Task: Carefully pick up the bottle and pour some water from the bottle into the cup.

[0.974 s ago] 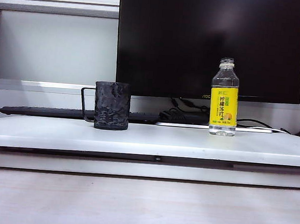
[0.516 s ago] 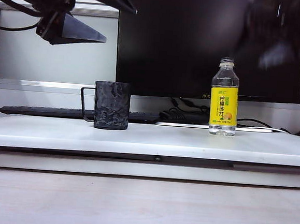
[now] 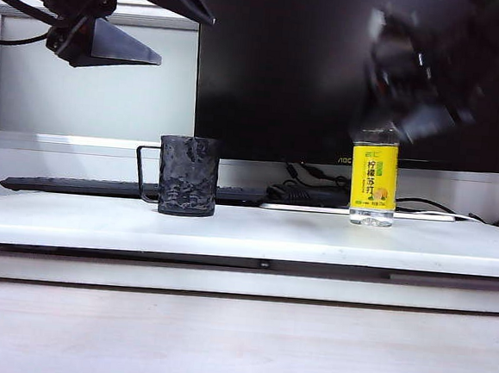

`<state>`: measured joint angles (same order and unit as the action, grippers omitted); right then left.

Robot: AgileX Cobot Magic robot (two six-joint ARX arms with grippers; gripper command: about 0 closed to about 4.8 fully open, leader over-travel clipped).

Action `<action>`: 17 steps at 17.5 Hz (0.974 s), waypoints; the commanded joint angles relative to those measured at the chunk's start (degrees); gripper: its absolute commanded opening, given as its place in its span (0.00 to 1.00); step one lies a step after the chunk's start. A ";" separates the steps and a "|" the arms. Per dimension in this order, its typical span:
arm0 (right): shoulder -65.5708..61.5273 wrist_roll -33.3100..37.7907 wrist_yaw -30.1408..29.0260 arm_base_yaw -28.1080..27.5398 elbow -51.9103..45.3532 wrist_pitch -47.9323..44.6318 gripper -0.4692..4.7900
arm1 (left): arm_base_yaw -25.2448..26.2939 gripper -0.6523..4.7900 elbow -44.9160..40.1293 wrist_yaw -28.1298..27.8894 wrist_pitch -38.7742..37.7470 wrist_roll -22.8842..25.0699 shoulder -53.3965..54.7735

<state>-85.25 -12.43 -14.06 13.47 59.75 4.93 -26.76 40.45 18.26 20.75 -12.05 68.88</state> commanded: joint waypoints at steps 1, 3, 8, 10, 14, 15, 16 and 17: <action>-0.17 0.68 3.08 -0.07 0.28 0.42 1.00 | 0.07 1.00 0.22 1.07 -3.19 0.26 -0.20; -0.22 0.20 5.29 -0.26 0.28 -0.35 1.00 | 0.07 1.00 0.22 1.05 -5.55 0.96 -0.20; -3.78 1.11 5.62 -0.37 0.26 -11.61 1.00 | 0.04 1.00 0.22 1.01 -6.56 3.10 -0.20; -5.86 1.55 5.97 -0.37 0.26 -11.87 1.00 | 0.04 1.00 0.22 1.01 -6.56 3.13 -0.20; -12.68 1.97 6.99 -0.37 0.26 -17.31 1.00 | 0.04 1.00 0.22 1.03 -6.64 3.08 -0.20; -13.27 1.95 7.21 -0.37 0.26 -18.43 1.00 | 0.04 1.00 0.22 1.03 -6.78 3.08 -0.20; -13.66 1.95 8.09 -0.37 0.28 -19.50 1.00 | 0.04 1.00 0.22 1.03 -7.02 3.08 -0.20; -13.70 1.95 8.20 -0.37 0.28 -20.15 1.00 | 0.04 1.00 0.22 1.03 -7.10 3.08 -0.20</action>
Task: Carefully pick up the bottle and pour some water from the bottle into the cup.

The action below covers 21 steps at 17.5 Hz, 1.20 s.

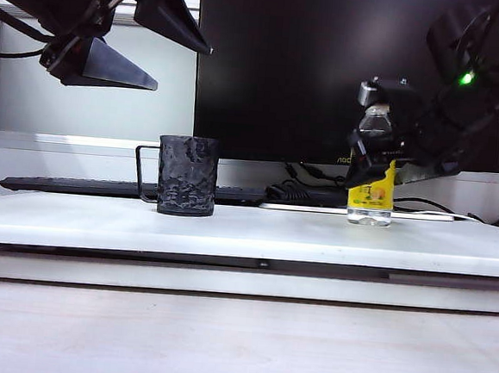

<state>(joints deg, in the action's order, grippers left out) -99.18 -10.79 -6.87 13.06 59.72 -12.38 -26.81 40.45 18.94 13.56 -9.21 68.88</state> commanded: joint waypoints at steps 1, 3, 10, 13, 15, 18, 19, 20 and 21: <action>0.22 0.31 1.01 0.04 0.31 -3.61 1.00 | 0.09 1.00 0.22 0.35 0.09 0.24 -0.17; 0.22 0.70 2.03 0.04 0.31 -5.29 1.00 | 0.09 1.00 0.22 0.35 0.02 0.24 -0.17; 0.22 2.25 4.42 0.04 0.31 -7.19 1.00 | 0.09 1.00 0.22 0.35 -1.90 0.22 -0.20; 0.24 3.65 4.42 0.04 0.31 -7.17 1.00 | 0.09 1.00 0.20 0.37 -2.03 0.20 -0.20; 0.24 4.87 4.39 0.04 0.31 -7.13 0.97 | 0.09 1.00 0.22 0.39 -2.34 0.20 -0.20; 0.24 4.85 4.35 0.04 0.31 -7.13 0.60 | 0.09 1.00 0.20 0.39 -2.82 0.20 -0.20; 0.24 4.85 4.35 0.04 0.31 -7.13 0.46 | 0.09 1.00 0.22 0.39 -2.82 0.20 -0.20; 0.24 4.83 4.35 0.04 0.33 -7.17 0.46 | 0.09 1.00 0.20 0.39 -2.82 0.20 -0.20; 0.26 4.83 4.35 0.04 0.33 -7.17 0.46 | 0.09 1.00 0.22 0.39 -2.82 0.20 -0.20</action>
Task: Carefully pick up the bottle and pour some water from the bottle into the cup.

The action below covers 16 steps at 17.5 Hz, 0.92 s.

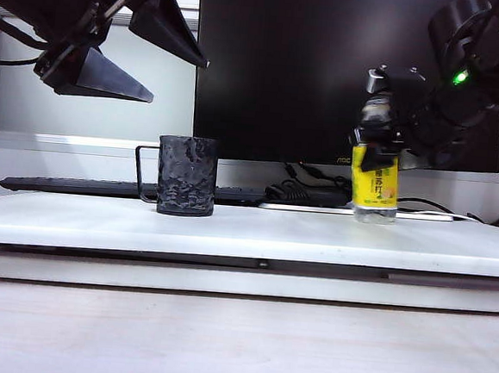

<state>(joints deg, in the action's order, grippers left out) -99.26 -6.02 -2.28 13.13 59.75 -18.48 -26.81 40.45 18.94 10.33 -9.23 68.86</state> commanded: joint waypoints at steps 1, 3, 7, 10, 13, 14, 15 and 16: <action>0.35 0.07 -0.42 -0.02 0.33 -1.05 0.46 | 0.09 1.00 0.20 0.37 0.42 0.24 -0.17; 0.90 0.04 -0.42 -0.02 0.39 -1.31 0.46 | 0.04 1.00 0.22 0.37 0.44 0.22 -0.17; 1.84 0.04 -0.39 -0.02 0.42 -1.05 0.36 | 0.04 1.00 0.22 0.39 0.44 0.22 -0.17; 5.42 0.02 -0.42 0.31 0.42 -1.46 0.36 | 0.04 1.00 0.22 0.37 0.46 0.22 -0.17; 9.14 0.02 -1.92 0.31 0.42 -0.52 0.36 | 0.04 1.00 0.22 0.37 0.44 0.22 -0.17; 10.78 0.02 -4.61 0.33 0.42 0.33 0.36 | 0.04 1.00 0.22 0.37 0.44 0.22 -0.17; 11.54 0.02 -6.62 0.39 0.42 0.76 0.36 | 0.04 1.00 0.22 0.35 0.44 0.24 -0.17; 12.15 0.00 -8.41 0.61 0.42 1.31 0.36 | 0.04 1.00 0.22 0.26 0.44 0.24 -0.17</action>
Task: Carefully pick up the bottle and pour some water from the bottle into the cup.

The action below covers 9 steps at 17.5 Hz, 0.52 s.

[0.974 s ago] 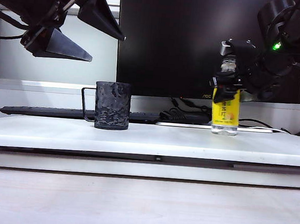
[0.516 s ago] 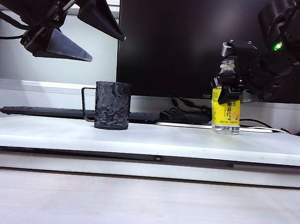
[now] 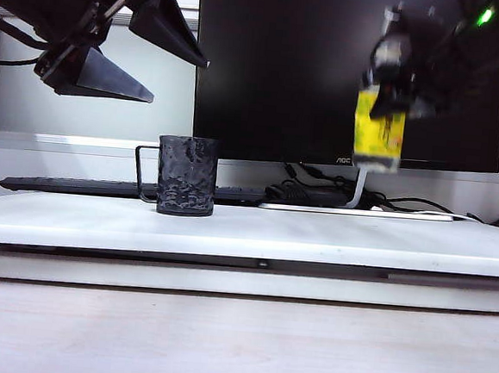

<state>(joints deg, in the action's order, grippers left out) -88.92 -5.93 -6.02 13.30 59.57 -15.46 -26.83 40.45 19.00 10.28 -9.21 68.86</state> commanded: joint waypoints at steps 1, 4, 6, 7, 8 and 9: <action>1.97 -0.28 -4.61 0.87 0.59 -1.03 0.36 | 0.09 1.00 0.22 0.07 0.50 0.22 -0.17; 1.99 -5.03 -4.85 3.41 0.59 2.21 0.36 | 0.09 1.00 0.22 0.09 0.48 0.22 -0.17; 1.99 -7.61 -4.11 5.57 0.61 3.87 0.36 | 0.09 1.00 0.22 0.11 0.46 0.22 -0.17; 1.99 -9.94 -3.67 6.93 0.61 5.38 0.36 | 0.09 1.00 0.20 0.11 0.46 0.22 -0.17; 1.99 -10.71 -2.36 7.87 0.61 6.25 0.36 | 0.09 1.00 0.20 0.09 0.46 0.22 -0.17; 1.99 -10.93 -0.59 8.74 0.61 6.91 0.36 | 0.09 1.00 0.22 0.07 0.50 0.24 -0.17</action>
<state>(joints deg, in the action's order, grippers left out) -87.53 -16.23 -8.58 21.61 59.59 -6.46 -26.83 40.45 18.94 10.28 -9.21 68.86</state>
